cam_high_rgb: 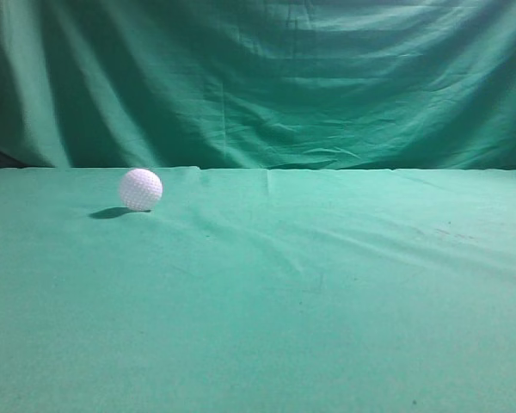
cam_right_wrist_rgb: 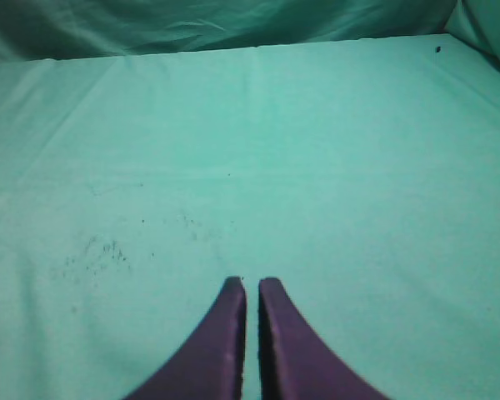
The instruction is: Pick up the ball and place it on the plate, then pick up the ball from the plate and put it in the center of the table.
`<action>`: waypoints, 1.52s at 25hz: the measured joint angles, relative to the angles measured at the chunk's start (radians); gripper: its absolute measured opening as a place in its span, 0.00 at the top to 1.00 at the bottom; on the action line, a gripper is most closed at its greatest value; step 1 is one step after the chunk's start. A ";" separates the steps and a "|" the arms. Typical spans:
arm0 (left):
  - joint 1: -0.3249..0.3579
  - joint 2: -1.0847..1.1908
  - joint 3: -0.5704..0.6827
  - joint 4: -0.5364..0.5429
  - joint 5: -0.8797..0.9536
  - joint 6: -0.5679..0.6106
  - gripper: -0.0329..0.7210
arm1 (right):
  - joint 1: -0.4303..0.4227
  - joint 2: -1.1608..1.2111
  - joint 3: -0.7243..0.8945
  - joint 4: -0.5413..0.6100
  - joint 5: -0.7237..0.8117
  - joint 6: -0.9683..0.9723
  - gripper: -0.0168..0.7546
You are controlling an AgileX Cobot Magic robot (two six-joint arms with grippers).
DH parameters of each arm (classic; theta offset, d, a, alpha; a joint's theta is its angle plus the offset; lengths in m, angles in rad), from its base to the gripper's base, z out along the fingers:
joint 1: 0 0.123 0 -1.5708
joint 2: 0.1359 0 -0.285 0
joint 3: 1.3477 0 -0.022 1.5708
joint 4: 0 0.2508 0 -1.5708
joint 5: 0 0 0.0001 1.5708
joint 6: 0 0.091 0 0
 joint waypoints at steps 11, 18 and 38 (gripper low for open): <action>0.099 -0.369 0.253 0.048 -0.037 -0.047 0.96 | 0.000 0.000 0.000 0.000 0.000 0.000 0.98; 0.102 -0.456 0.408 0.089 -0.073 -0.055 0.96 | 0.000 0.000 0.000 0.000 0.000 0.000 0.98; 0.110 -0.457 0.430 0.606 -0.017 -0.679 0.96 | 0.000 0.000 0.000 0.000 0.000 0.000 0.98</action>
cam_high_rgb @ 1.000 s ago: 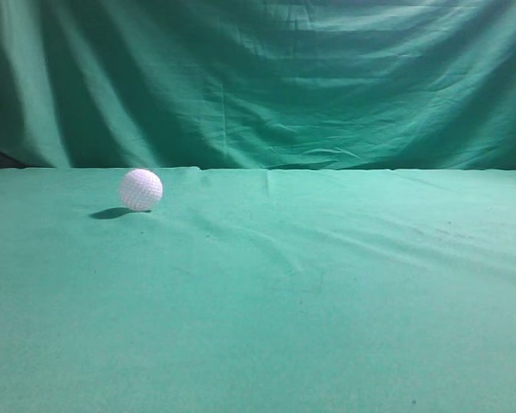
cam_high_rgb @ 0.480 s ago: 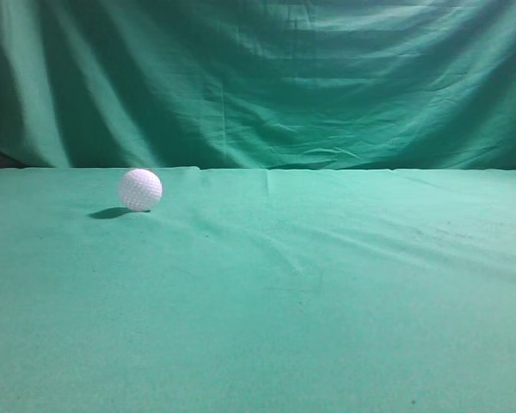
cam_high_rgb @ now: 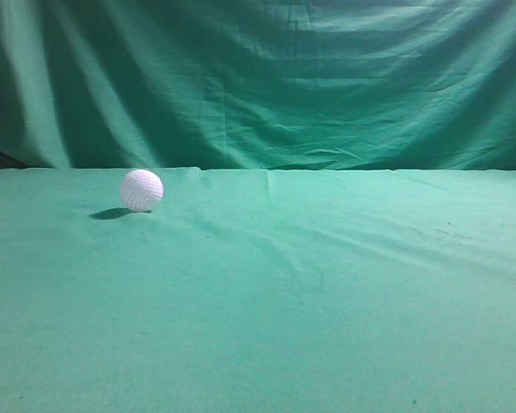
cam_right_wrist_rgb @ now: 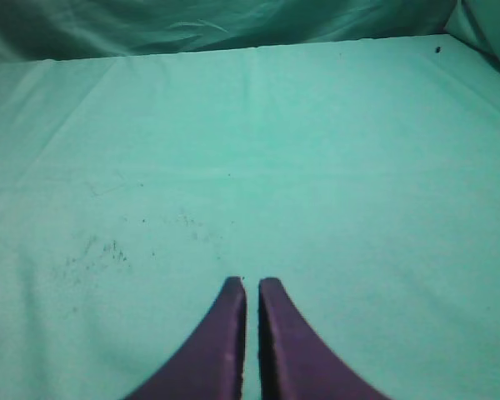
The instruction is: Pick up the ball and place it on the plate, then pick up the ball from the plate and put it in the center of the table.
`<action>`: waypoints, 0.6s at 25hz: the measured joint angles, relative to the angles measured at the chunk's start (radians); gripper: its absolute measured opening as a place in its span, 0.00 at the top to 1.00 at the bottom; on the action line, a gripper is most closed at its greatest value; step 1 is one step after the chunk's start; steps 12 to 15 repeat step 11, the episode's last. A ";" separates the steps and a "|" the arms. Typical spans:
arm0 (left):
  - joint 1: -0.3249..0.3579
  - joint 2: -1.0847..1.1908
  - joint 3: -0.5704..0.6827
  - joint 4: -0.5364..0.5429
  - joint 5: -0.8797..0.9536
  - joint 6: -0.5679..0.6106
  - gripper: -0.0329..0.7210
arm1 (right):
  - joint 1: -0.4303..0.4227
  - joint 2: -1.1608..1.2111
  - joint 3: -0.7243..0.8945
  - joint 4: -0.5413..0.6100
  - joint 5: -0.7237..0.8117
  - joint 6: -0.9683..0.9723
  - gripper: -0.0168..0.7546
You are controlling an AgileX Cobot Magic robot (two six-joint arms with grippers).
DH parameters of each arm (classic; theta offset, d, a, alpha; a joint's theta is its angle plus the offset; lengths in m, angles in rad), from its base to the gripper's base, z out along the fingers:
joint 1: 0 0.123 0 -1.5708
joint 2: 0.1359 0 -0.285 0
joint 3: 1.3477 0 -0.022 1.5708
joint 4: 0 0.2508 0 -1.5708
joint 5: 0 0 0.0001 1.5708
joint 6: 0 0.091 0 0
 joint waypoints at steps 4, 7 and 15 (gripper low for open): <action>0.000 0.000 0.000 0.004 0.001 -0.008 0.96 | 0.000 0.000 0.000 0.000 0.000 0.000 0.98; 0.000 0.000 0.000 0.006 0.002 -0.017 0.96 | 0.000 0.000 0.000 0.000 0.000 0.000 0.91; 0.000 0.000 0.000 0.008 0.002 -0.021 0.96 | 0.000 0.000 0.000 0.000 0.000 0.000 0.91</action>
